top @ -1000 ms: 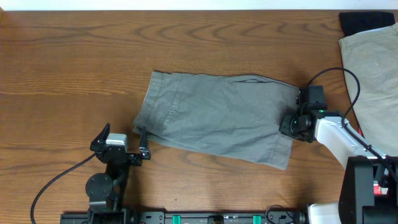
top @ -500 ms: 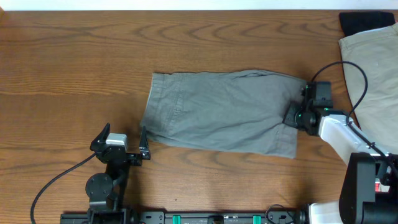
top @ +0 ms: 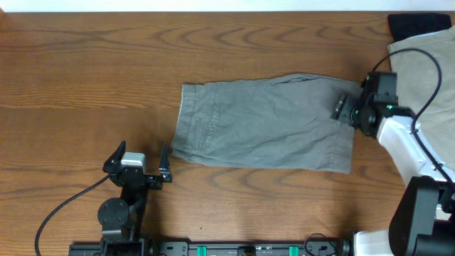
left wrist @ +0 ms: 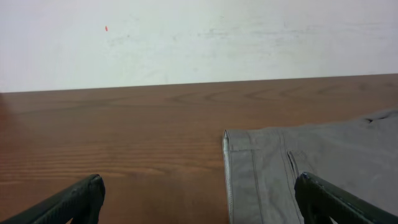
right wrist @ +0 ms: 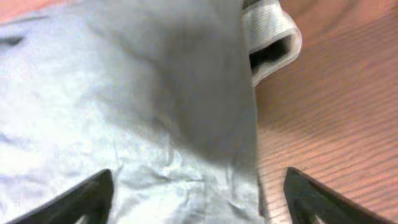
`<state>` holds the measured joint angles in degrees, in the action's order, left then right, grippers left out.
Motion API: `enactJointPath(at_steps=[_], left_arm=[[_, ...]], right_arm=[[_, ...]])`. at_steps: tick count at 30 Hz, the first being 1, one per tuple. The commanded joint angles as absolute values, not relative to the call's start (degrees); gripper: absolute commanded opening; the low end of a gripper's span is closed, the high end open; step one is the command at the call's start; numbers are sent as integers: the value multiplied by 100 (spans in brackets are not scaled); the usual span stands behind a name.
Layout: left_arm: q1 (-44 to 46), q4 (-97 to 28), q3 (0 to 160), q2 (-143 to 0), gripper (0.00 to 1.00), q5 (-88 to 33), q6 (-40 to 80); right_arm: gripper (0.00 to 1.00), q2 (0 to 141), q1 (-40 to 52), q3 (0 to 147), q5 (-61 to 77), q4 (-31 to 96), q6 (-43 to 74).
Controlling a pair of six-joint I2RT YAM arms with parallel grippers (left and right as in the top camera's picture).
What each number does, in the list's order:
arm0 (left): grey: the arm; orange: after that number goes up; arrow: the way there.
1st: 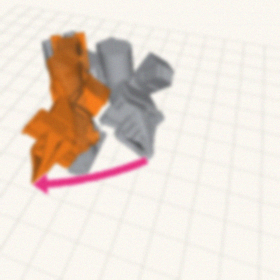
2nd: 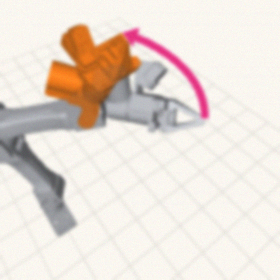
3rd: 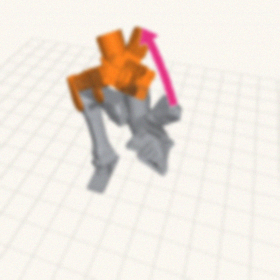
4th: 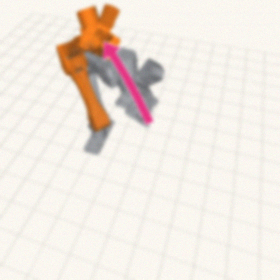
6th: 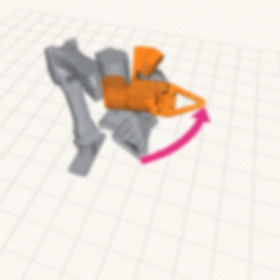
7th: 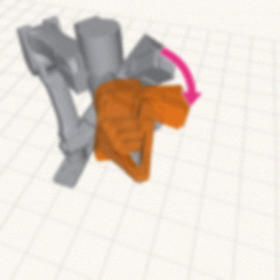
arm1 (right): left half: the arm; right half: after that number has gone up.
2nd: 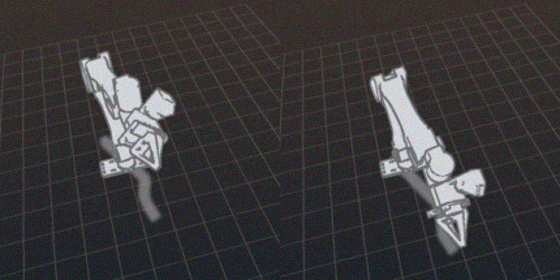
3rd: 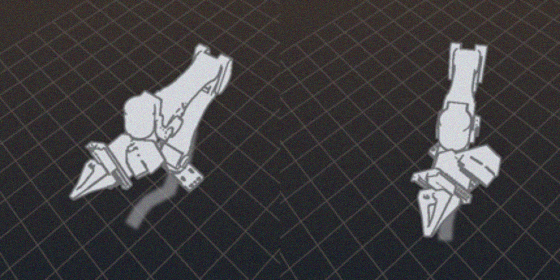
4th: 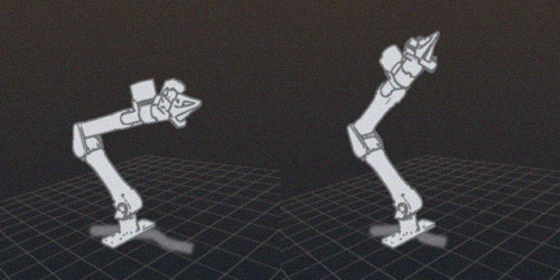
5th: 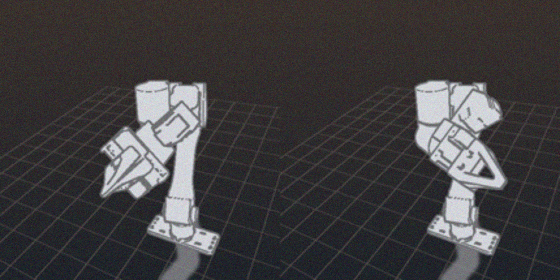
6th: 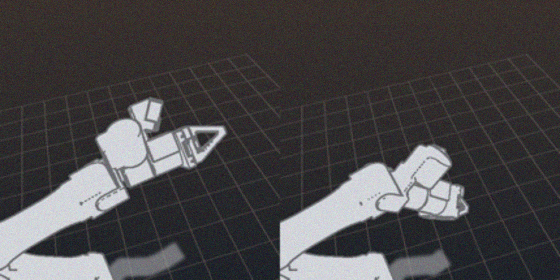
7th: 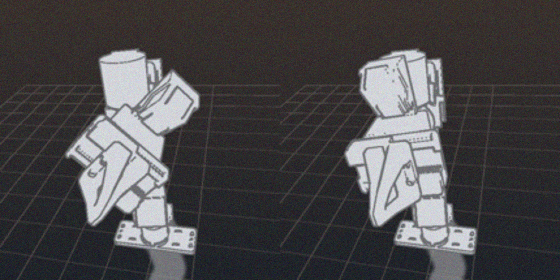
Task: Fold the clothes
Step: 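Release the pants and raise the right gripper back to the right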
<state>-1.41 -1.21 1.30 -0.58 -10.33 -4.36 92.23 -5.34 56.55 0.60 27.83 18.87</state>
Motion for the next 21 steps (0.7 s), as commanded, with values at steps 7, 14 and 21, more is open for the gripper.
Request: enactJointPath(at_steps=[7,14,21], left_arm=[[-165,-292,23,-23,98,-1114,-449],[-165,-294,23,-23,98,-1114,-449],[-165,-294,23,-23,98,-1114,-449]], right_arm=[[99,9236,-609,7336,27,4491,1793],[99,9236,-832,7920,-1166,4644,1728],[99,9236,-1518,7983,-1400,4482,1660]])
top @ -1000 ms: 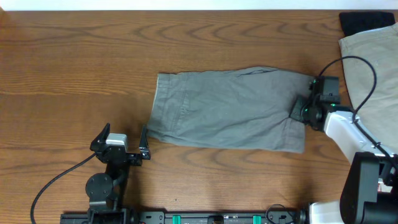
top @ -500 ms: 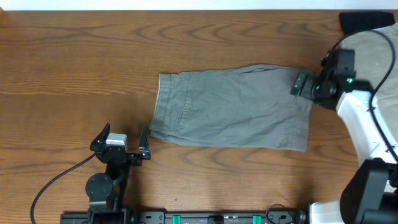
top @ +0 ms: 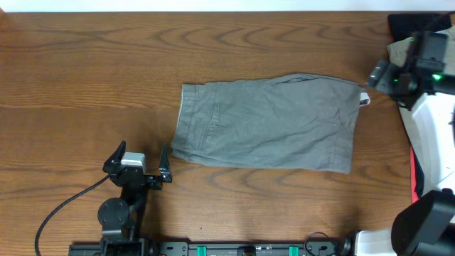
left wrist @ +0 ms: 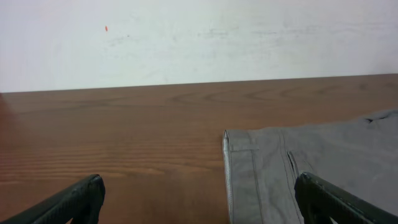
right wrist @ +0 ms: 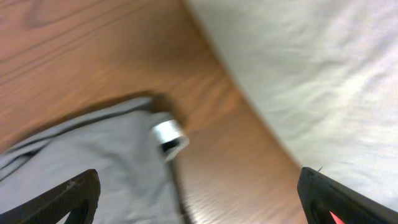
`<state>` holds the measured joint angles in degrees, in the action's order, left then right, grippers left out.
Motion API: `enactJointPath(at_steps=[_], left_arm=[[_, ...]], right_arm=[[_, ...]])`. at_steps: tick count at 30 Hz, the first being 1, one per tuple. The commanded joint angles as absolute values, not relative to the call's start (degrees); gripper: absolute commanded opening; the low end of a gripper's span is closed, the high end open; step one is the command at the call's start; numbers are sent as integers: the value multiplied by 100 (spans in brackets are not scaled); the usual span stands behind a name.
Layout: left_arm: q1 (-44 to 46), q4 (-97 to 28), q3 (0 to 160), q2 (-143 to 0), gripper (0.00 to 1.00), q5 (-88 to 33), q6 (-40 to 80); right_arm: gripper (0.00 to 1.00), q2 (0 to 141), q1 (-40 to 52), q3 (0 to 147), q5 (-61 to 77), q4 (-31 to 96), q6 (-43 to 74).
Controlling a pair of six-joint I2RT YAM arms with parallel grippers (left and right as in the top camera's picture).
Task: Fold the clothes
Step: 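Release the pants and raise the right gripper back to the right, then reach the left gripper to the left end of the grey pants and grasp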
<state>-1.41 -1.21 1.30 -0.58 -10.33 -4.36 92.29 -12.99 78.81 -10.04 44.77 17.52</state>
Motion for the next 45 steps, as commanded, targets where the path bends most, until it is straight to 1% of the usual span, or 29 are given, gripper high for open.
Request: enactJointPath(at_steps=[1,6,17,21,25,27,29,33,35,40,43,45], left_arm=[[-165,-294,23,-23,98,-1114,-449],[-165,-294,23,-23,98,-1114,-449],[-165,-290,23,-23,98,-1188,-368],[-165,-154,27,-23,98,-1730,657],[-165,-217,27,-23,98,-2842,1616],[-165,-224,27,-38,98,-3227,1811],[-165,-82,27,-38,98,-3293,1920],[-165,727,86,-49,98,-3634,2200],[-165,921,244,-106,98,-3647,2196],[-165,917,1039,-792,98,-3642,1984],[-165,705,1879,-1754,98,-3647,1802],[-165,209,2615,-2565,98,-3647,1551]], right_arm=[[99,9236,-1634,7983,-1511,4493,1662],[99,9236,-1894,7983,-1299,4672,1667],[99,9236,-1894,7983,-1286,4676,1667],[99,9236,-1896,7983,-1286,4674,1667],[99,9236,-1896,7981,-1286,4674,1667],[99,9236,-1894,7981,-1286,4676,1667],[99,9238,-1894,7981,-1286,4676,1667],[99,9236,-1896,7981,-1286,4674,1667],[99,9236,-1896,7981,-1286,4676,1667],[99,9236,-1894,7981,-1286,4674,1667],[99,9236,-1894,7981,-1286,4676,1667],[99,9236,-1894,7981,-1286,4676,1667]])
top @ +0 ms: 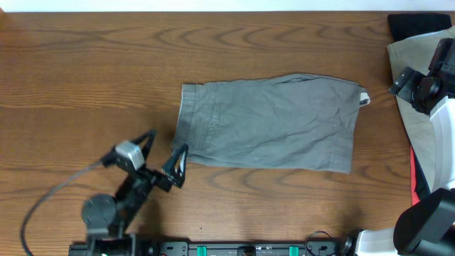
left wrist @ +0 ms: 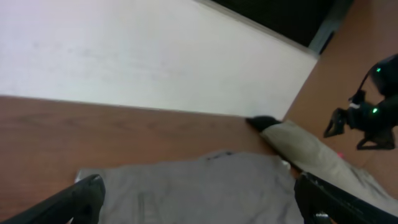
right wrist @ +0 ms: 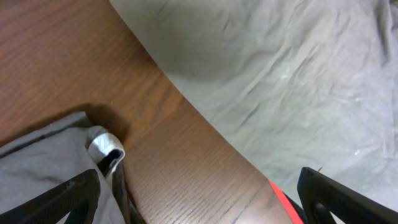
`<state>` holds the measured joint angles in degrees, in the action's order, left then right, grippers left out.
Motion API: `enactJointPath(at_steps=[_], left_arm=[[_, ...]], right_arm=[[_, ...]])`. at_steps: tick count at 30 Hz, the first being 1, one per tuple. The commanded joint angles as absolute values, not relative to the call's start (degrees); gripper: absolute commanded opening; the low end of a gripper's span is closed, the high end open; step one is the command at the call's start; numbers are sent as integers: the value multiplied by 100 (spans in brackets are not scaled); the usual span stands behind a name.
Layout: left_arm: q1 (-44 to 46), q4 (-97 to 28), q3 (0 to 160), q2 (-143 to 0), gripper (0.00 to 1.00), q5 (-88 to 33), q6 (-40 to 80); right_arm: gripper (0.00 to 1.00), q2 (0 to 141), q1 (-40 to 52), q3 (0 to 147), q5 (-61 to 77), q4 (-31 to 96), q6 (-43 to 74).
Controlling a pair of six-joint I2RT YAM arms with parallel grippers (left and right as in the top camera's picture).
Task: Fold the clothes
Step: 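Reach the left gripper to the left end of the grey pants and grasp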
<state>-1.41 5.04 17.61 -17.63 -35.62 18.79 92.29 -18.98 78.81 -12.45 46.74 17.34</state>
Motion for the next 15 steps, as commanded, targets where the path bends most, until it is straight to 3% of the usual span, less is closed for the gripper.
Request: enactJointPath(at_steps=[1,9,15], left_arm=[[-165,-126,2982,-2961,98,-3647,1372],[-165,-4333,6346,-6530,98,-3642,-493],[-165,-5867,7894,-8538,98,-3212,-1004]], right_arm=[[99,9236,-1894,7981,-1286,4674,1667],[99,9236,-1894,7981,-1286,4676,1667],[99,9236,-1894,7981,-1286,4676,1667]])
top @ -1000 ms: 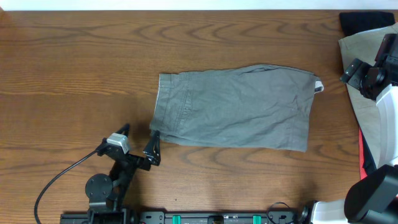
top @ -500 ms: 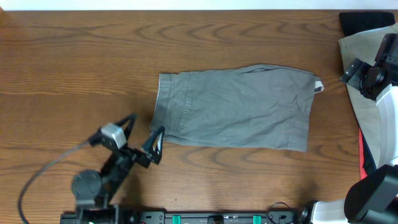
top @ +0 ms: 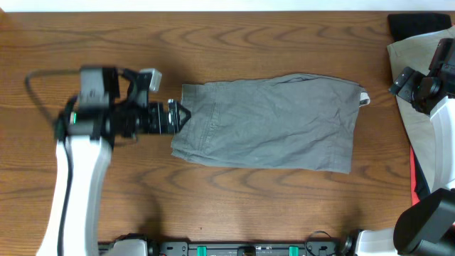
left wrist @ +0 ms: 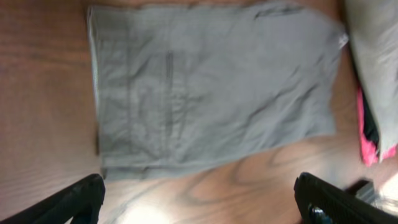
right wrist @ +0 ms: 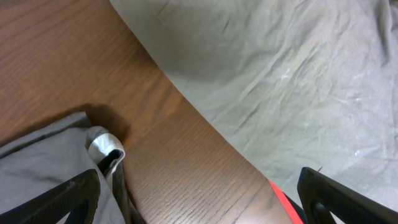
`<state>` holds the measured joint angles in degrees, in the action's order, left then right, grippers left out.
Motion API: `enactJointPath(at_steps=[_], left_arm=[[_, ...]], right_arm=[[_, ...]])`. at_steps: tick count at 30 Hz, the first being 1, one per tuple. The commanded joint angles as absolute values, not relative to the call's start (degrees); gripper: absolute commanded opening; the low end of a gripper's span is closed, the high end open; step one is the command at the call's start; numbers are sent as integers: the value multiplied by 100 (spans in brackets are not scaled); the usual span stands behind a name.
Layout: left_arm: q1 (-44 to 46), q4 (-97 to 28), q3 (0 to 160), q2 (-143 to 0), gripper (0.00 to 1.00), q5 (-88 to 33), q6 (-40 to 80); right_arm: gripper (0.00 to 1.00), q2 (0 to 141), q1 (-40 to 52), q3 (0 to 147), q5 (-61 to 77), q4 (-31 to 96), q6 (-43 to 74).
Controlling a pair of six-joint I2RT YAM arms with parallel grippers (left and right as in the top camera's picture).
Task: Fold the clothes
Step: 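Reach the left gripper to the left end of the grey pants and grasp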
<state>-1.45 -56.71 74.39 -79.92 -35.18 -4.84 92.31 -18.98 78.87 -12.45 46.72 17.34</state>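
Grey shorts lie flat in the middle of the wooden table, waistband to the left. My left gripper hovers open at the waistband edge; in its wrist view it looks down on the whole of the shorts, and the left gripper holds nothing. My right gripper stands open off the right end of the shorts, by the beige pile. Its wrist view shows the shorts' corner with a white label, and the right gripper is over bare wood.
A beige garment pile lies at the right edge, with a black cloth behind it and a red item under its front. The table edge runs along the back.
My left arm has gone from the table's front left, gripper angled toward the shorts, to hovering at their waistband edge, camera now looking straight down. The right arm and the shorts have not moved.
First my right gripper was open over the right end of the shorts and the left arm was parked at the front. Then the right gripper was off the shorts by the beige pile. Later the left arm had turned toward the shorts; now it is at their left edge.
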Motion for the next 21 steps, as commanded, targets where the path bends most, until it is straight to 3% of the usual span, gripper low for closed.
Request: enactJointPath(at_steps=[1,11,21], left_arm=[[-165,-5846,7966,-8792,98,-3122,-1004],[-169,-5728,7964,-10499,98,-3041,-982],[-169,-5607,7957,-11139,98,-3269,-982]], right_arm=[[99,9236,-1896,7981,-1286,4674,1667],[99,9236,-1894,7981,-1286,4674,1667],[99,9236,-1894,7981,-1286,4676,1667]])
